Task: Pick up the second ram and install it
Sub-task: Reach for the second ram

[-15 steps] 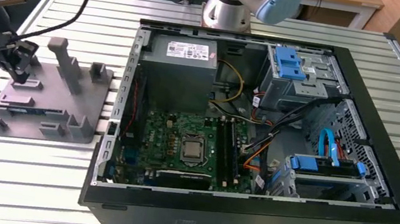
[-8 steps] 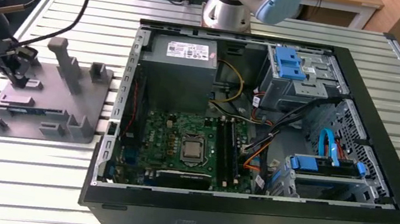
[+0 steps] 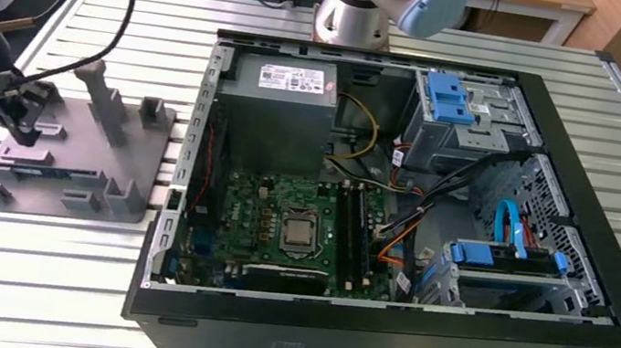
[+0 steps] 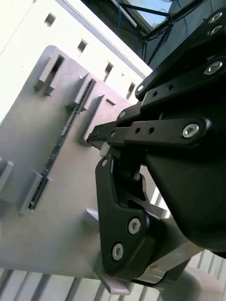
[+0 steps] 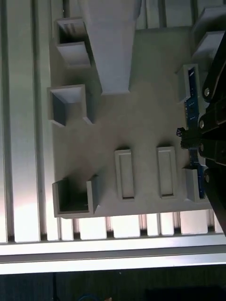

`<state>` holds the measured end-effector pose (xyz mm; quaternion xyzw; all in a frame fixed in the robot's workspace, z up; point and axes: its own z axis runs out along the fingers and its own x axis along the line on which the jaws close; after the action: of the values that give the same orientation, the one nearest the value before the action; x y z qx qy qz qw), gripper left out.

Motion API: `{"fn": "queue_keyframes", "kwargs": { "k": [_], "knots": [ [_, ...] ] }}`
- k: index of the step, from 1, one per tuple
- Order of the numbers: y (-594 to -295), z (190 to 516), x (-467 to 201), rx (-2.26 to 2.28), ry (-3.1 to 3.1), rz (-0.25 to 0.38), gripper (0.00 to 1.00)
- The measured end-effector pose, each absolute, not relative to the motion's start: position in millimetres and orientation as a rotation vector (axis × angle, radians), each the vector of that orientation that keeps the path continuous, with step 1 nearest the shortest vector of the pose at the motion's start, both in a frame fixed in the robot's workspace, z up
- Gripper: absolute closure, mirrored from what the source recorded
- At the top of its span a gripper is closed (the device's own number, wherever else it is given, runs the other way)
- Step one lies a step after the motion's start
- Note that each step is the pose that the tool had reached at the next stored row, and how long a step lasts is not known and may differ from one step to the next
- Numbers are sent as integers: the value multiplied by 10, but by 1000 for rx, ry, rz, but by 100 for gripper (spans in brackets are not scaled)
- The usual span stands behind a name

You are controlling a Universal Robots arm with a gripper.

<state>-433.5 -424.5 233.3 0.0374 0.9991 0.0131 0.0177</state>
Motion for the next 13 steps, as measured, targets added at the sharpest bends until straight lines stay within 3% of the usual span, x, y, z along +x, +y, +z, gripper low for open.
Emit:
{"fn": "queue_keyframes", "kwargs": {
  "k": [13],
  "knots": [
    [-4360,2227,-4252,120,3180,24,89]
  ]
}}
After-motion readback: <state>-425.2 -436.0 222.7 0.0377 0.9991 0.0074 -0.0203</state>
